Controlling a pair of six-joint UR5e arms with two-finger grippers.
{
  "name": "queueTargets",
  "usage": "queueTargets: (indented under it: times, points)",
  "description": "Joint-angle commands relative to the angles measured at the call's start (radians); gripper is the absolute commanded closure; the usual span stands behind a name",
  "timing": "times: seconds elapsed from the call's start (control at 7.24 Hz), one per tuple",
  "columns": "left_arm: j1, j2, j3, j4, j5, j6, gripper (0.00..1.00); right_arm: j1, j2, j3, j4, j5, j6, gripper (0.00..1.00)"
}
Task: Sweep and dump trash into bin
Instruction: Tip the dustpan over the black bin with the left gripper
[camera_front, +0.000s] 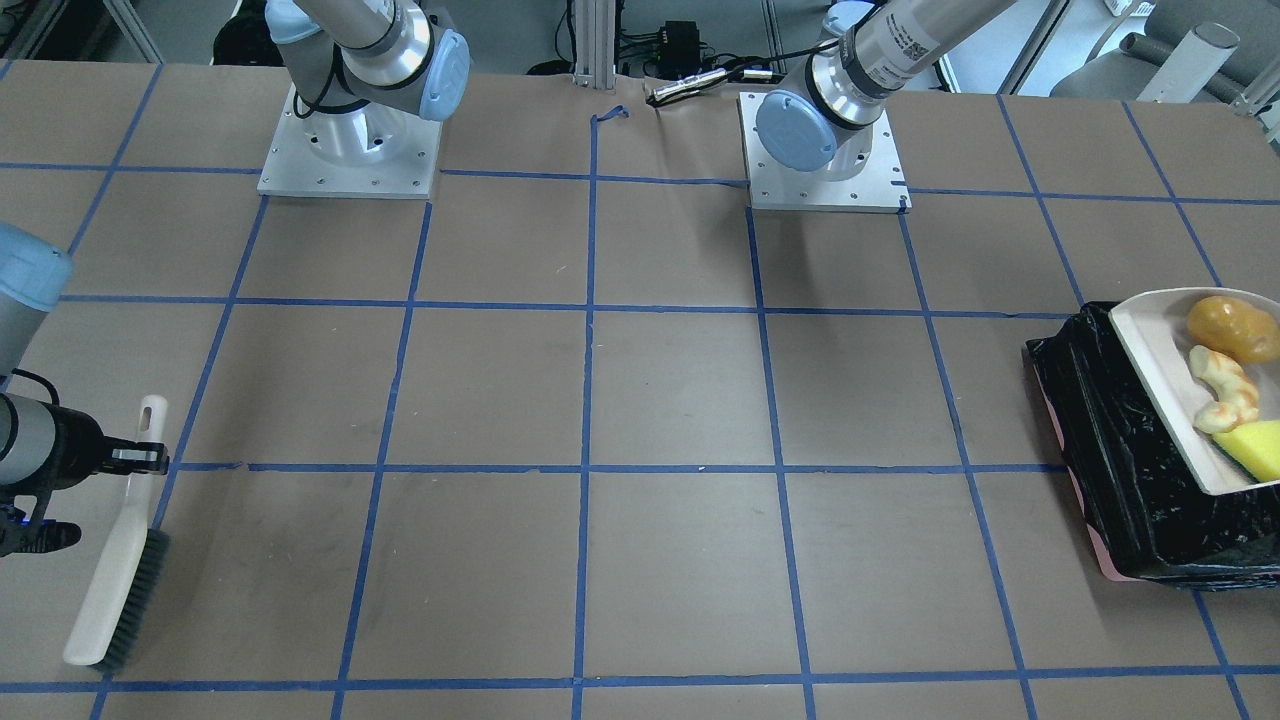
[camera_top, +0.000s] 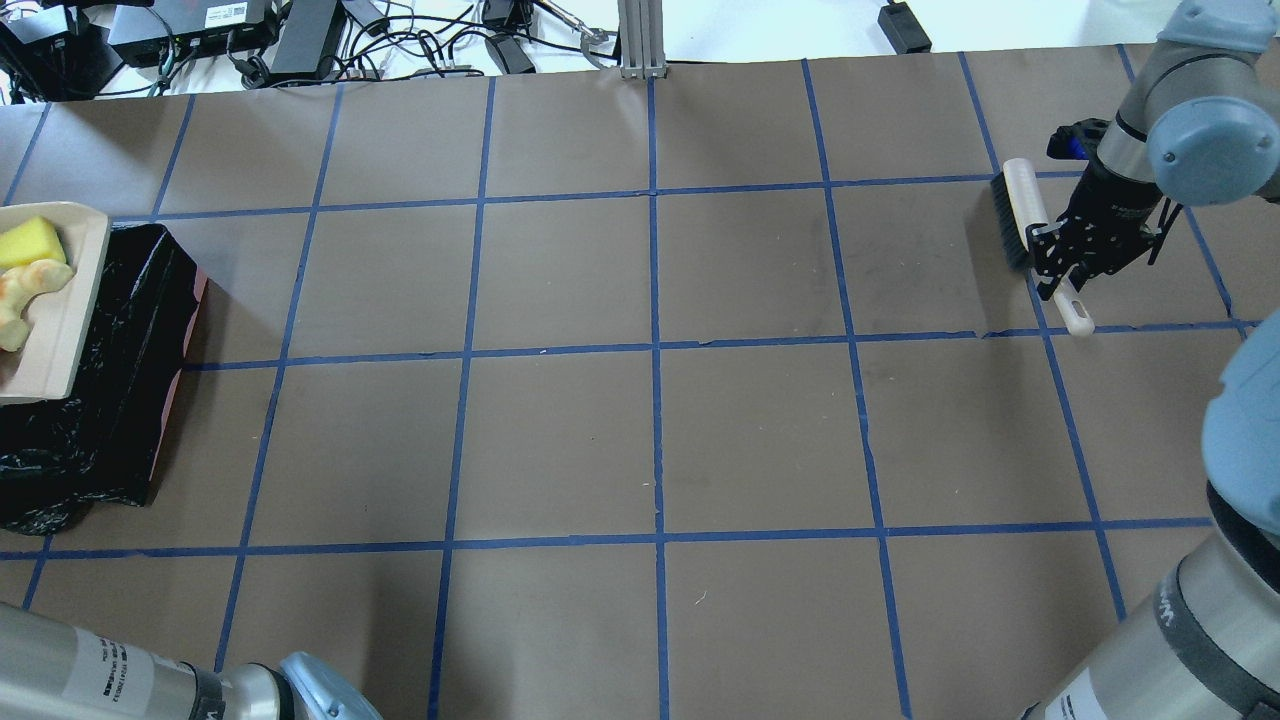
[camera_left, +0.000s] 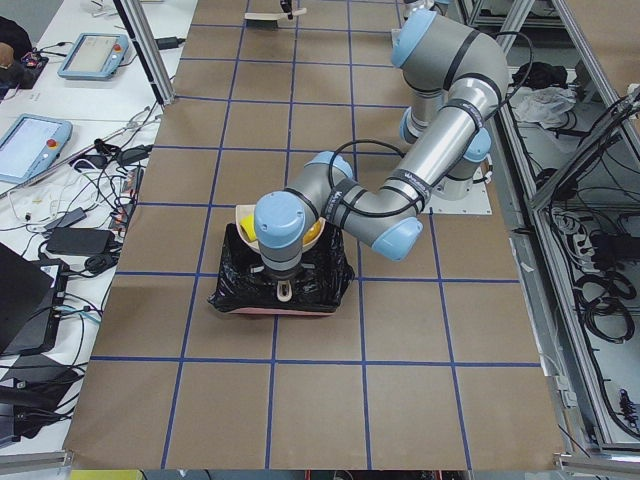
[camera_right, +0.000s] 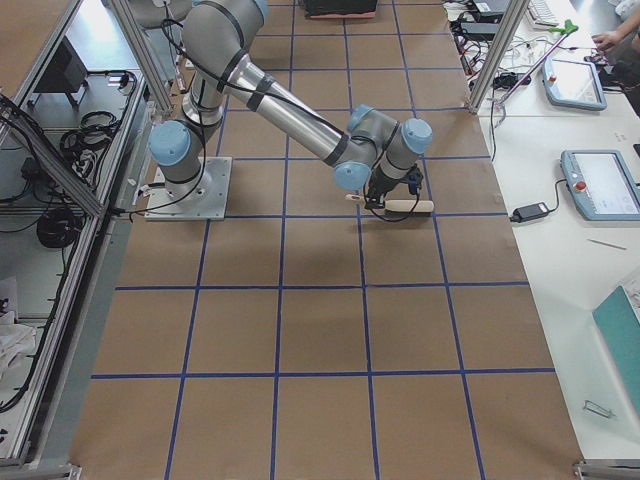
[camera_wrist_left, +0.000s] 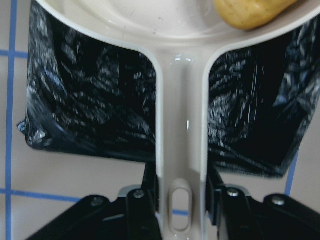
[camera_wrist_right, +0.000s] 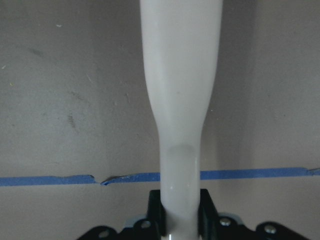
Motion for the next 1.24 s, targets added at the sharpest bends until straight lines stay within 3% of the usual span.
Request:
queueTargets:
  times: [0.0, 0.14, 0.28, 0.55, 0.69, 0.83, 0.97, 1.1]
  points:
    - [0.023, -0.011, -0.009, 0.148, 0.143, 0.001, 1.0, 0.016, 0.003, -0.003, 0.009, -0.016, 0.019, 1.0]
    - [0.017, 0.017, -0.012, 0.184, 0.192, 0.013, 1.0, 0.016, 0.004, -0.003, 0.009, -0.018, 0.016, 1.0]
    - [0.014, 0.02, -0.014, 0.214, 0.248, 0.01, 1.0, 0.016, 0.009, -0.003, 0.001, -0.018, 0.001, 0.93]
    - [-0.042, 0.028, -0.046, 0.309, 0.381, 0.004, 1.0, 0.014, 0.003, -0.005, -0.002, -0.016, -0.004, 0.32]
    - [-0.058, 0.041, -0.085, 0.368, 0.397, 0.009, 1.0, 0.016, -0.002, -0.006, -0.002, -0.016, -0.005, 0.26]
    - [-0.097, 0.054, -0.124, 0.4, 0.473, 0.016, 1.0, 0.016, -0.01, -0.008, -0.002, -0.015, -0.011, 0.22]
    - [-0.145, 0.049, -0.145, 0.548, 0.539, 0.149, 1.0, 0.017, -0.031, -0.009, -0.002, -0.015, -0.011, 0.09]
    - [-0.177, 0.042, -0.165, 0.662, 0.587, 0.208, 1.0, 0.031, -0.046, -0.032, 0.01, -0.015, -0.013, 0.01]
